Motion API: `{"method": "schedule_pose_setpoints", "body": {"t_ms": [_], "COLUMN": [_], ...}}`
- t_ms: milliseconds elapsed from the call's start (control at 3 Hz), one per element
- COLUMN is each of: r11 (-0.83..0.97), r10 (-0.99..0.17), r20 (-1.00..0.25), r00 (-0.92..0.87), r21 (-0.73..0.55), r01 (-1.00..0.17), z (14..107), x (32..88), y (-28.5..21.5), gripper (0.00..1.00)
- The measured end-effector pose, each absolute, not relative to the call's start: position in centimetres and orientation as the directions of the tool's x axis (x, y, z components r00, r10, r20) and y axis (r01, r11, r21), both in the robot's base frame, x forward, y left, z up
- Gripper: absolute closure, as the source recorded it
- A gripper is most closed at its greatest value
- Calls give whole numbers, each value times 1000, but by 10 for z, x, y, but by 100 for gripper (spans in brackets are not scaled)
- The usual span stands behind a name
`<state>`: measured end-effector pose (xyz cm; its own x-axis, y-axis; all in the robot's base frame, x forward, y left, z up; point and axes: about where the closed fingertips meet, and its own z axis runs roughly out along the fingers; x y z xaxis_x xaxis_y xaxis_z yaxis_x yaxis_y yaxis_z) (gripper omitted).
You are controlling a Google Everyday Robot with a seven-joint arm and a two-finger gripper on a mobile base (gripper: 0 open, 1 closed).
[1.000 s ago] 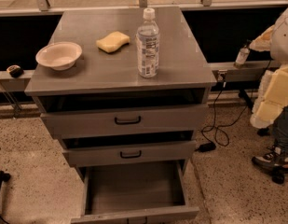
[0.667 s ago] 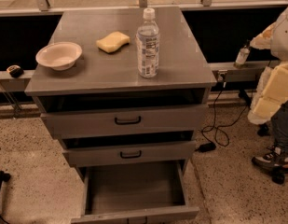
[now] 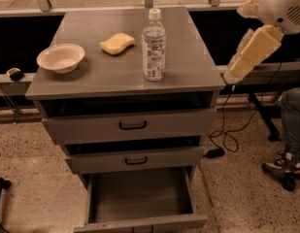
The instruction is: Place blue plastic bottle into bottom drawer
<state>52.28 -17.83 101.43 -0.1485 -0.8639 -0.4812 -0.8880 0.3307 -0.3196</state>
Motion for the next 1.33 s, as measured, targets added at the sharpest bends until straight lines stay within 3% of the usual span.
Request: {"method": "schedule_pose_setpoints", "body": {"t_ms": [667,1333], "r11": [345,278], "r10": [-646,-466], "r20": [-763,-883], "r00": [9,52], "r21": [-302,-203], "r01": [-889,-939], "z": [1016,992], "x": [600,640], "y": [-100,-11], "gripper": [0,0]}}
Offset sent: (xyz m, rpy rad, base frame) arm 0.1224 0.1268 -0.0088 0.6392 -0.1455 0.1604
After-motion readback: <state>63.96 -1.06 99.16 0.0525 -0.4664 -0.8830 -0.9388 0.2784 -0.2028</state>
